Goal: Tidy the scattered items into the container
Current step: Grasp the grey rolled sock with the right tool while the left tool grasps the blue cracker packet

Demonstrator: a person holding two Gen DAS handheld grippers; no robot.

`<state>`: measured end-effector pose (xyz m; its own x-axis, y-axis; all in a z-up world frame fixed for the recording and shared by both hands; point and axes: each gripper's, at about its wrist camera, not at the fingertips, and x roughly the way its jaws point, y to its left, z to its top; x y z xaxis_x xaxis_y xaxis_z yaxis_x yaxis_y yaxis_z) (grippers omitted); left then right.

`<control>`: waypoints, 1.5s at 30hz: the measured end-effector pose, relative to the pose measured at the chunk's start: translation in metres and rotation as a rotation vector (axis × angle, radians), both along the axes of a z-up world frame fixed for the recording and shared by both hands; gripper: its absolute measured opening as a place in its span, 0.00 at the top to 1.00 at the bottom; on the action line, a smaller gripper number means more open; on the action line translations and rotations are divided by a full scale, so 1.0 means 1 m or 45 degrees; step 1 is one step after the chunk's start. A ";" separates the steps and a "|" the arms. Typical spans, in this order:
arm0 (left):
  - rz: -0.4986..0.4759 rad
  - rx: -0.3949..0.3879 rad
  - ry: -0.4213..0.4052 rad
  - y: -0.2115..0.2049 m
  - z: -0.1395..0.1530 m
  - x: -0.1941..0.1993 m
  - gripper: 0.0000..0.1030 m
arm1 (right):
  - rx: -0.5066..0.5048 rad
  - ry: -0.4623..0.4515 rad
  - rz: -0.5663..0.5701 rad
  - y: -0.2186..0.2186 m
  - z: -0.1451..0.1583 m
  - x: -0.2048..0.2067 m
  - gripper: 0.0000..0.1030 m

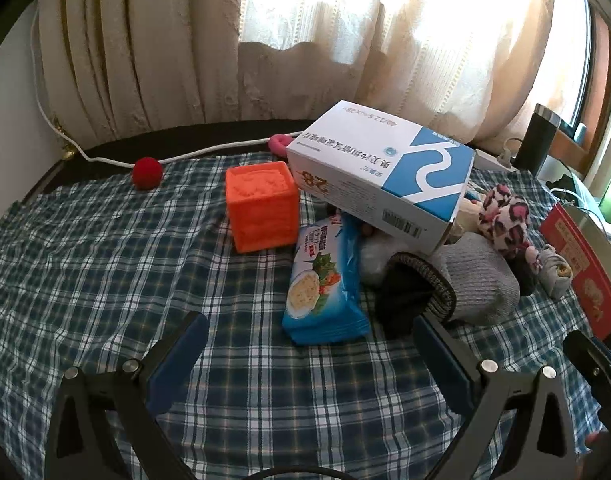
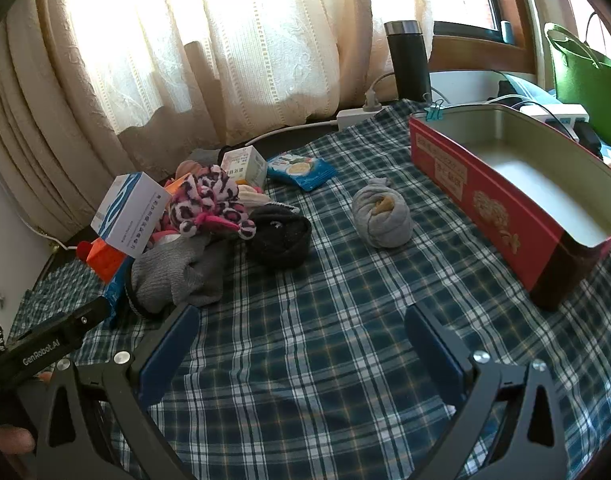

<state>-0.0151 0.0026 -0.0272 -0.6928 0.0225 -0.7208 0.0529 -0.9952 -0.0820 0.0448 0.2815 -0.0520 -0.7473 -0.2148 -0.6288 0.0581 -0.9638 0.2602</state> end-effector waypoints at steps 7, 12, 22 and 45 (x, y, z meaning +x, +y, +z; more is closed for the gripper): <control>-0.008 0.034 0.002 0.001 -0.001 -0.002 0.00 | 0.022 0.019 -0.003 0.015 0.020 -0.008 0.00; -0.053 0.083 0.019 0.005 0.000 0.001 0.00 | 0.001 -0.025 -0.027 0.035 0.023 -0.025 0.00; -0.111 0.104 0.022 0.012 -0.002 0.000 0.00 | 0.073 -0.115 0.000 0.041 0.011 -0.071 0.10; -0.188 0.249 0.034 0.002 0.006 -0.011 0.00 | -0.065 -0.161 -0.064 0.067 -0.017 -0.103 0.54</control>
